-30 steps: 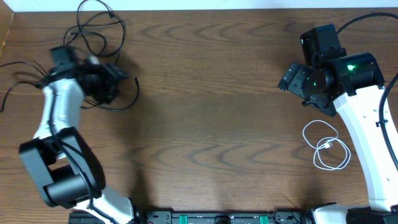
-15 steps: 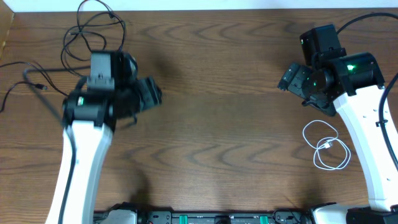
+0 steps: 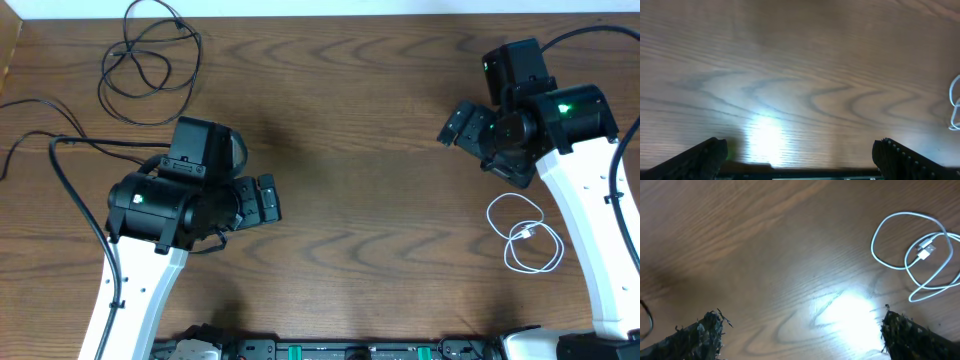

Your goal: Untangle cables

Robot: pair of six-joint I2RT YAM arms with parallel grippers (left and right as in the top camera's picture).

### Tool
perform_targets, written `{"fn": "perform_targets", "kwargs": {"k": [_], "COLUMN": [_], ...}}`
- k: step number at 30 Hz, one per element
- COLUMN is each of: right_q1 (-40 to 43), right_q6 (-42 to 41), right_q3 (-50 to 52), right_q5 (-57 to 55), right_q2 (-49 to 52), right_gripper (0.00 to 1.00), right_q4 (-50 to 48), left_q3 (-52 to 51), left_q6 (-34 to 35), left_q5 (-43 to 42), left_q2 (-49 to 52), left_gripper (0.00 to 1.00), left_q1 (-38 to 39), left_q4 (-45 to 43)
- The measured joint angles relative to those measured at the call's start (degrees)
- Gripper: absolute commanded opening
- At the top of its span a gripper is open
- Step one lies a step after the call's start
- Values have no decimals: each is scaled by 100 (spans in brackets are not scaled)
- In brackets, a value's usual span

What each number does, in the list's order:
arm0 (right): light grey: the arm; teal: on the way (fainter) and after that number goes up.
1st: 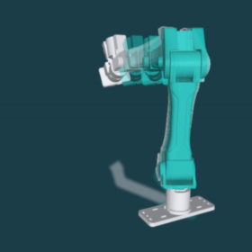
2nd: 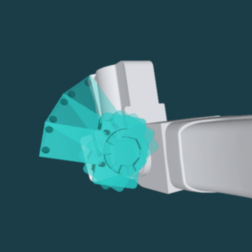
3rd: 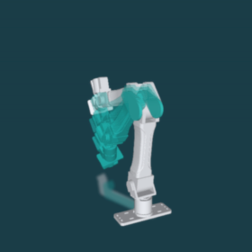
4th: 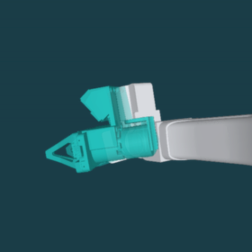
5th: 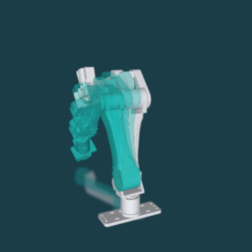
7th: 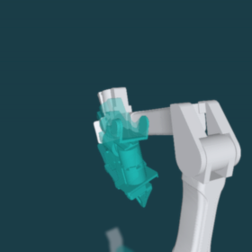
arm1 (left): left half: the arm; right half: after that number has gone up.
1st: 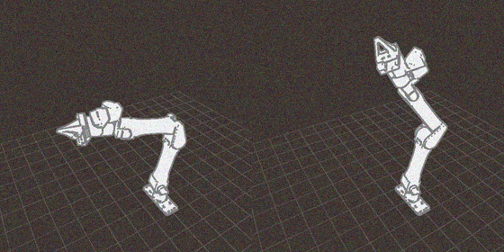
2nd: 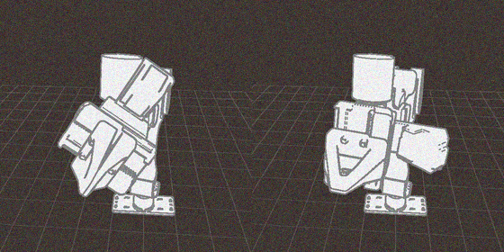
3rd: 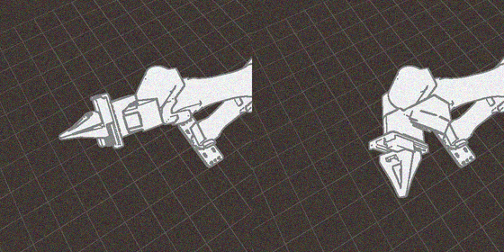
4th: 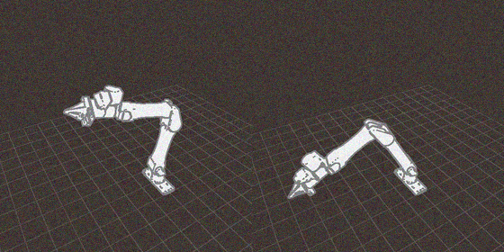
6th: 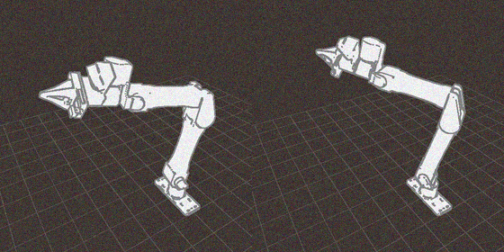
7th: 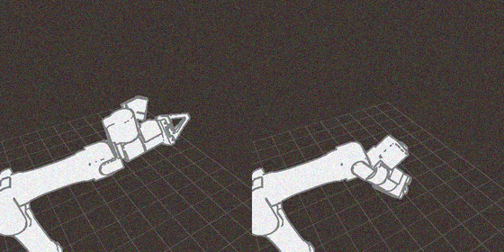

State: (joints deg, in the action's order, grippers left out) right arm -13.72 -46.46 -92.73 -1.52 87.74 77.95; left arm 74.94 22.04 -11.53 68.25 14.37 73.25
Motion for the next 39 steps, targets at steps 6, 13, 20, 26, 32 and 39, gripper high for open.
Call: {"fn": "perform_targets", "kwargs": {"k": [6, 13, 20, 26, 32, 39], "right_q1": [33, 501, 1259, 2114, 2682, 2715], "right_q6": [-74, -879, -1344, -1521, -1515, -227], "right_q3": [2, 85, 1062, 2002, 2643, 3292], "right_q5": [-732, -1978, -2437, -2282, -2048, -1012], "right_q2": [0, -2, -2, 0, 0, 2], "right_gripper": [99, 99, 99, 99, 98, 96], "right_q4": [1080, 1906, 1556, 817, -13, -1893], "left_q3": [-2, -120, -136, -142, -142, -144], "left_q6": [0, 0, 2, 0, 0, 0], "left_q5": [-129, -168, -170, -173, -173, -177], "left_q2": [0, 2, 2, 7, 7, 9], "left_gripper": [98, 98, 98, 98, 98, 98], "left_q1": [0, 0, 0, 0, 0, 0], "left_q4": [20, 24, 26, 11, -17, -20]}}
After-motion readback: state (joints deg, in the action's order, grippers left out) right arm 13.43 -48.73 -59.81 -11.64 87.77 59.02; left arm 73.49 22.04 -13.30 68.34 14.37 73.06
